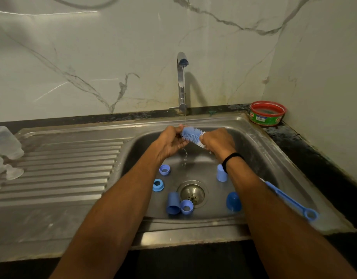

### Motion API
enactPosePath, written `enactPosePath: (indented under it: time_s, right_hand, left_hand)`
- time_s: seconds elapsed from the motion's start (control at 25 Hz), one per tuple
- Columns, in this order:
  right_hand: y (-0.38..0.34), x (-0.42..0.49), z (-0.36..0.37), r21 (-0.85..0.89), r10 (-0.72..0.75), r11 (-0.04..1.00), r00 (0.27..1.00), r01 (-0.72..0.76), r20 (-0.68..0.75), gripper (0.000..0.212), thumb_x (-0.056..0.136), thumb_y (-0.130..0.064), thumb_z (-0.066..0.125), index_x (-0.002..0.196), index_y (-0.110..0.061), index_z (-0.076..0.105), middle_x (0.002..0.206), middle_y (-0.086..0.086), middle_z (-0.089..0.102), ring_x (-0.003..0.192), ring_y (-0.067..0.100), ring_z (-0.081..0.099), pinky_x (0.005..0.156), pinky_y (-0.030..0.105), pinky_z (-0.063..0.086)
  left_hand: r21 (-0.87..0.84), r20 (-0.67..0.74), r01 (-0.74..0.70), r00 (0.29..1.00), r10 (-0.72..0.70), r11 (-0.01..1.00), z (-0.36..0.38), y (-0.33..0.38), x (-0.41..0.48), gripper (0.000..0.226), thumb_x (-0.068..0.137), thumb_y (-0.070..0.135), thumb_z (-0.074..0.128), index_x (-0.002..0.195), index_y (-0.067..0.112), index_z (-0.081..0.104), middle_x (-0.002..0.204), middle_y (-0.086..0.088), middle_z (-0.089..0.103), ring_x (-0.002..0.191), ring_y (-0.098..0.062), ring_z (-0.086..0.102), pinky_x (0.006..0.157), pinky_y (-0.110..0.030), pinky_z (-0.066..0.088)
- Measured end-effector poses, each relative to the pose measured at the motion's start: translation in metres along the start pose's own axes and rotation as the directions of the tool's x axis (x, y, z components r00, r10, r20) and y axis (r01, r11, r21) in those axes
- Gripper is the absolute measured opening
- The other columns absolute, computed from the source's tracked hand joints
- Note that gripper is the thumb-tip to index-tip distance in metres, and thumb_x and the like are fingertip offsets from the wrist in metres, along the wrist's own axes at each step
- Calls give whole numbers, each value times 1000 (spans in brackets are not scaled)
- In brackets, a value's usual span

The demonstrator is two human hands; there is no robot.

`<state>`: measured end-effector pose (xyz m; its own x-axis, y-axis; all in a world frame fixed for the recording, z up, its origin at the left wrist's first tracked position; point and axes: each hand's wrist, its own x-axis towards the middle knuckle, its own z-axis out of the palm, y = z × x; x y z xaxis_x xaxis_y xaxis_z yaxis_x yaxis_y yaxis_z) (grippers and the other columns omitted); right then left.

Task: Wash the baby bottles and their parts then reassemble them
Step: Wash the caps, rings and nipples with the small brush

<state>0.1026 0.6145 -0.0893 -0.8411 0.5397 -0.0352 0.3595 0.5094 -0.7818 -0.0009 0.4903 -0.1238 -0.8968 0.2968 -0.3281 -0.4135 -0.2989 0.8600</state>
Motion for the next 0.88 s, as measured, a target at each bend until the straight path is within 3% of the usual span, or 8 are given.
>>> enactPosePath:
  time_s: [0.08, 0.16, 0.24, 0.32, 0.52, 0.6, 0.72, 0.88]
  right_hand:
    - [-2, -12, 5, -258, -202, 950, 977, 177, -74, 20, 88, -29, 62, 94, -10, 63, 82, 3, 60, 74, 21, 58, 62, 29, 45]
    - [-7, -19, 7, -233, -215, 953, 973, 192, -78, 18, 89, -28, 61, 96, -12, 61, 85, 5, 58, 78, 23, 57, 66, 30, 43]
    - [-12, -15, 0, 97, -26, 995, 999, 23, 30, 15, 89, -23, 58, 88, -8, 61, 74, 6, 58, 62, 20, 54, 54, 26, 39]
    - [-13, -12, -11, 338, 149, 910, 951, -238, 270, 15, 93, -15, 51, 84, -9, 60, 56, 2, 49, 40, 11, 39, 40, 19, 29]
    - [-3, -1, -15, 440, 195, 736, 784, -514, 590, 23, 95, -14, 39, 93, -10, 61, 44, -8, 34, 30, 5, 19, 31, 15, 18]
    - [-3, -1, -16, 422, 208, 759, 799, -496, 565, 25, 94, -15, 39, 93, -7, 63, 45, -7, 35, 31, 5, 21, 31, 15, 19]
    - [-5, -6, -13, 342, 221, 879, 920, -332, 324, 21, 91, -17, 48, 93, -5, 65, 51, 0, 46, 41, 11, 35, 40, 20, 29]
    - [-6, -7, -15, 91, 87, 992, 996, -89, 23, 24, 83, -31, 56, 86, -9, 65, 72, 6, 65, 67, 23, 60, 60, 28, 45]
  left_hand:
    - [73, -34, -13, 999, 15, 997, 7, -6, -2, 29, 103, 22, 55, 119, -2, 61, 104, -18, 72, 83, -24, 71, 62, -32, 60]
    - [78, -18, -18, 1000, 19, 997, 8, -8, -6, 29, 104, 13, 47, 124, -3, 60, 112, -22, 71, 85, -25, 70, 66, -35, 61]
    - [-2, 39, -5, 999, 5, 1000, -4, -5, -4, 33, 105, 8, 38, 129, -3, 58, 125, -25, 65, 102, -28, 68, 87, -39, 59]
    - [-102, 110, 8, 994, 3, 995, -13, 0, -9, 30, 107, 12, 37, 125, 1, 58, 121, -23, 65, 110, -29, 66, 95, -40, 55]
    - [-198, 145, -61, 985, 91, 978, -11, 0, -8, 27, 107, 17, 42, 113, 4, 65, 112, -18, 66, 105, -26, 64, 96, -38, 53]
    - [-173, 130, -69, 987, 92, 982, -9, 0, -6, 28, 107, 21, 43, 115, 4, 65, 110, -17, 68, 96, -23, 67, 88, -34, 57]
    - [-102, 55, -51, 997, 57, 994, -4, -5, -1, 28, 107, 23, 46, 111, 5, 67, 105, -14, 71, 92, -22, 68, 80, -32, 59]
    - [57, -244, -179, 951, 188, 982, -10, -12, 18, 18, 100, 14, 60, 109, 6, 73, 97, -13, 75, 83, -18, 69, 82, -33, 62]
